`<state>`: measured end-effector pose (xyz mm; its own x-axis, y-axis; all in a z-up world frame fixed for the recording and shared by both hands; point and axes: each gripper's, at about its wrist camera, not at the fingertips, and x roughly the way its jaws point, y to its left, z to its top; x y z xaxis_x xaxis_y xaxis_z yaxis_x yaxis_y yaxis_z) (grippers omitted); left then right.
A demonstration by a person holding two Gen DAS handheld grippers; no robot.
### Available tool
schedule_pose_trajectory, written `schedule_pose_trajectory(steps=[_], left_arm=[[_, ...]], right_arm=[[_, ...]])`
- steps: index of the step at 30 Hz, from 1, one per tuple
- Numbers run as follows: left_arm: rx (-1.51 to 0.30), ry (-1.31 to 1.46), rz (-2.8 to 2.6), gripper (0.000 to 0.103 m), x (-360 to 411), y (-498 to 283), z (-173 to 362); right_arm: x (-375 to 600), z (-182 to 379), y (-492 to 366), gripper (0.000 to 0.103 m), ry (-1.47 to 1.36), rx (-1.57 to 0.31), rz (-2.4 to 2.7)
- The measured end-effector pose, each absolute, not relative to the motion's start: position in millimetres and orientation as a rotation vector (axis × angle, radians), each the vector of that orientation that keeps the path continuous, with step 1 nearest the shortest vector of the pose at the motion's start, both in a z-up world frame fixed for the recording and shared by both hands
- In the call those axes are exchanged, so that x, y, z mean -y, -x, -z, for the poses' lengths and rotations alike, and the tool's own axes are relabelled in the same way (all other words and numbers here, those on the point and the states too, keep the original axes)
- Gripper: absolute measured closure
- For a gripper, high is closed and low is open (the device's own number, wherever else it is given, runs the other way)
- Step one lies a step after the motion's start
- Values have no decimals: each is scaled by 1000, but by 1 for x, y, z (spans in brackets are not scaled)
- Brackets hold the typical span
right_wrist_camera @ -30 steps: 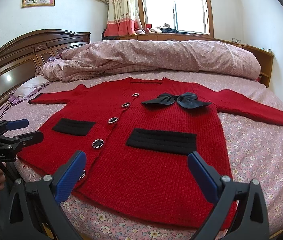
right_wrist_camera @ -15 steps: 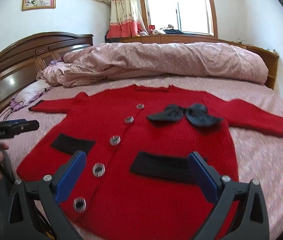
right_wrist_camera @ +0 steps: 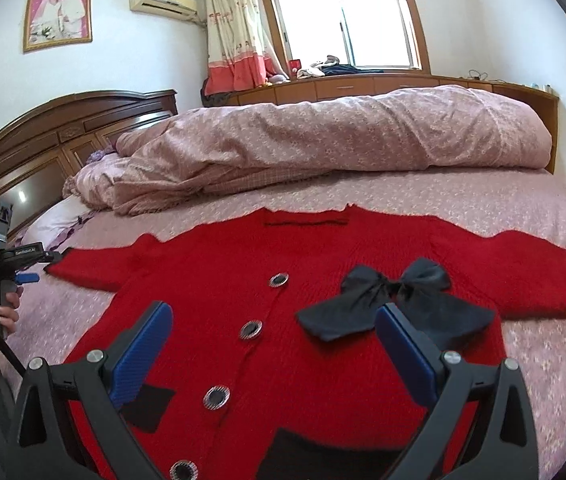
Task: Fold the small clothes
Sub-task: 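Move the left gripper to the black cuff of a red sleeve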
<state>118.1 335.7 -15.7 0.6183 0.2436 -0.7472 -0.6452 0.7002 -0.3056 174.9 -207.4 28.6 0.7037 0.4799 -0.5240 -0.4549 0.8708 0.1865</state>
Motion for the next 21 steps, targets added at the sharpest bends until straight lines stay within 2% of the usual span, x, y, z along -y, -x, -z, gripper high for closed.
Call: schedule_pose_trajectory(steps=[7,9,16,21], left_arm=[[-752,863,-670,5,-407,-106,58],[-720,834,-674,5,-411,-106,59],[-780,559,-679,5,-412,-131,69],[-674,672,-627,5,-437,-130,67]], right_arm=[[240,-25,-191,0,-36,-589,-475],[251,-26,-199,0,-49,-588,-454],[287,-29,-221,0,-144,-590,-399],[296,-18,-229,0,-199,-630,-388]])
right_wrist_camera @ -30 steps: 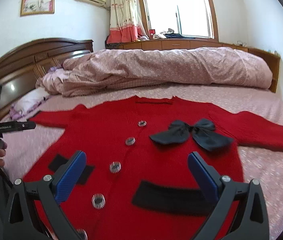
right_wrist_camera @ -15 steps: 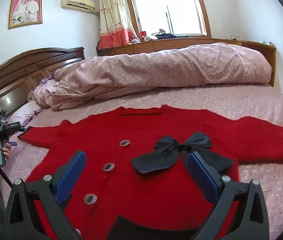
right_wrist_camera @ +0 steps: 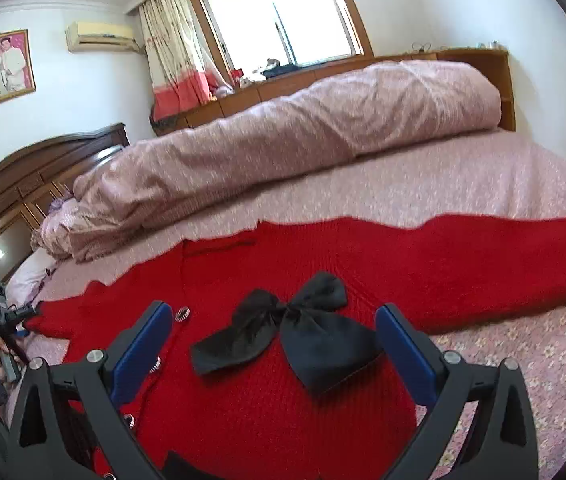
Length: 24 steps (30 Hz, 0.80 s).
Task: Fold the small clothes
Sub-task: 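Move the left gripper to the black cuff of a red sleeve, then grasp the sleeve cuff with the left gripper and fold it across the body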
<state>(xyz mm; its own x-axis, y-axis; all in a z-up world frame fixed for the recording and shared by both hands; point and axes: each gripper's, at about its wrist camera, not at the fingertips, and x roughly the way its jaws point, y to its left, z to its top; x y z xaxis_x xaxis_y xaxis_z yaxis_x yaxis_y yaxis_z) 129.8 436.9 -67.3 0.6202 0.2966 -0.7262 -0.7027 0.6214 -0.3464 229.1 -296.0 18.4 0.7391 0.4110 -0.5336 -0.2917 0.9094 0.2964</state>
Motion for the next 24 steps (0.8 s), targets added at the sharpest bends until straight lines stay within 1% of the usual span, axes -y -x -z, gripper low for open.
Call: schedule_pose_trajectory(steps=[3,6,7,8,9,10,11,13,14,15,16,19,21,24], left_arm=[[-592,786,-594,5,-455,-122,68],[-558,848,-590,5,-465,-123,67],[-547,867,-588,6,-468,-124,67],[-537,885,-587,9,-469,-124,67],[-526,919,-585,21,-472,-123,67],[-523,942,-585,36,-473,-120,68],[-520,962,-590,43,-474,-118,69],[-513,1011,-607,77,-479,-111,73],[-512,1036,-618,84,-481,-108,76],[-500,1077,-630,96,-486,-103,79],[-487,1104,-627,99,-489,-101,80],[-452,1124,-589,101,-488,-101,69],[-417,1119,-528,101,-479,-105,51],[-334,1068,-403,101,-436,-120,4]], right_arm=[[286,-12,-232,0,-145,-648,-383],[275,-10,-232,0,-98,-640,-406],[271,-9,-233,0,-83,-642,-419],[268,-9,-234,0,-71,-643,-427],[264,-9,-235,0,-56,-642,-440],[261,-9,-236,0,-43,-639,-448],[258,-8,-236,0,-30,-636,-451],[256,-6,-236,0,-23,-639,-450],[257,-6,-236,0,-29,-645,-453],[257,-5,-237,0,-38,-654,-458],[257,-4,-237,0,-44,-660,-462],[258,-6,-236,0,-37,-653,-460],[260,-9,-236,0,-39,-640,-456],[267,-14,-239,0,-53,-628,-452]])
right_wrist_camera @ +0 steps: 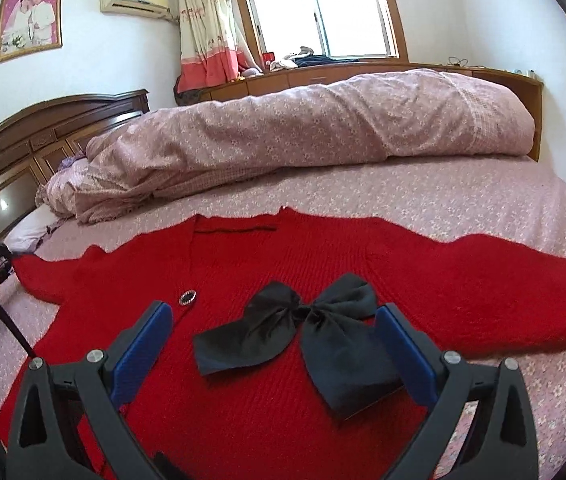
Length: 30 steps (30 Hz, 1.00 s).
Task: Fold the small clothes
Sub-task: 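Grasp the sleeve cuff with the left gripper and fold it across the body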
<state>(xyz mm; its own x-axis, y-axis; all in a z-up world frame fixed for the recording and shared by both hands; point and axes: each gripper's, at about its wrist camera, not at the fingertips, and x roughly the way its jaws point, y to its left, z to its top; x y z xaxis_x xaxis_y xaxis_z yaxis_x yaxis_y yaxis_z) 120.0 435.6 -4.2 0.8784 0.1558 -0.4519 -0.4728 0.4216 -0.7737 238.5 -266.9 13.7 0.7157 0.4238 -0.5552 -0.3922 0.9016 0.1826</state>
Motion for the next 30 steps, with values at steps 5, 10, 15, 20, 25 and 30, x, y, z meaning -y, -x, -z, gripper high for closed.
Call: schedule_pose_trajectory(steps=[5,10,15,20,25,30], left_arm=[[-321,927,-261,101,-331,-164,-50],[-395,801,-90,101,-192,-220,-66],[-476,659,48,101,-59,-266,-60],[-559,531,127,101,38,-292,-38],[-651,475,163,101,87,-297,-9],[-694,428,161,100,109,-296,5]], right_arm=[[288,-26,-246,0,-46,-592,-391],[330,-44,-253,0,-124,-551,-343],[365,-47,-256,0,-173,-584,-290],[388,-53,-243,0,-132,-565,-272],[404,-54,-233,0,-113,-565,-259],[415,-54,-234,0,-168,-573,-247]])
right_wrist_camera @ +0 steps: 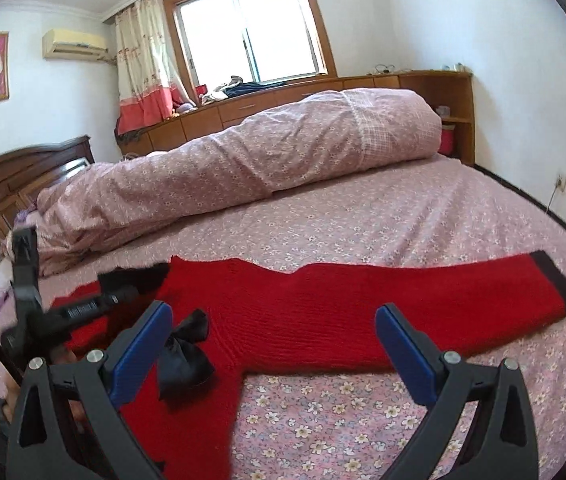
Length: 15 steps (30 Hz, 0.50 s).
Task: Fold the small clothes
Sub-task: 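Grasp the sleeve cuff with the left gripper and fold it across the body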
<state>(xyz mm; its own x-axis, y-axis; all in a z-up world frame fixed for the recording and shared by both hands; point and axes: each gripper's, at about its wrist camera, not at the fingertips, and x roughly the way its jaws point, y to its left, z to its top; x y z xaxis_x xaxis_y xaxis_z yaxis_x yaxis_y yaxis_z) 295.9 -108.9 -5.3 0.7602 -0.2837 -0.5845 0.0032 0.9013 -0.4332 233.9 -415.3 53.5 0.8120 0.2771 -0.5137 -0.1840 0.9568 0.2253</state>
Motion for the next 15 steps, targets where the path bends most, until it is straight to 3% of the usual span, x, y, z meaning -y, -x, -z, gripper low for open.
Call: schedule_pose_trajectory(steps=[5,10,15], left_arm=[[-707,383,155,97,119,-299,14],[-762,380,231,82,129,-293,13],[-787,406,316,76,150,-268,6]], right_arm=[[416,-51,-239,0,-203,-587,-247],[415,-48,-240,0,-184,-598,-244],[429,-44,-238,0,-195,-611,-231]])
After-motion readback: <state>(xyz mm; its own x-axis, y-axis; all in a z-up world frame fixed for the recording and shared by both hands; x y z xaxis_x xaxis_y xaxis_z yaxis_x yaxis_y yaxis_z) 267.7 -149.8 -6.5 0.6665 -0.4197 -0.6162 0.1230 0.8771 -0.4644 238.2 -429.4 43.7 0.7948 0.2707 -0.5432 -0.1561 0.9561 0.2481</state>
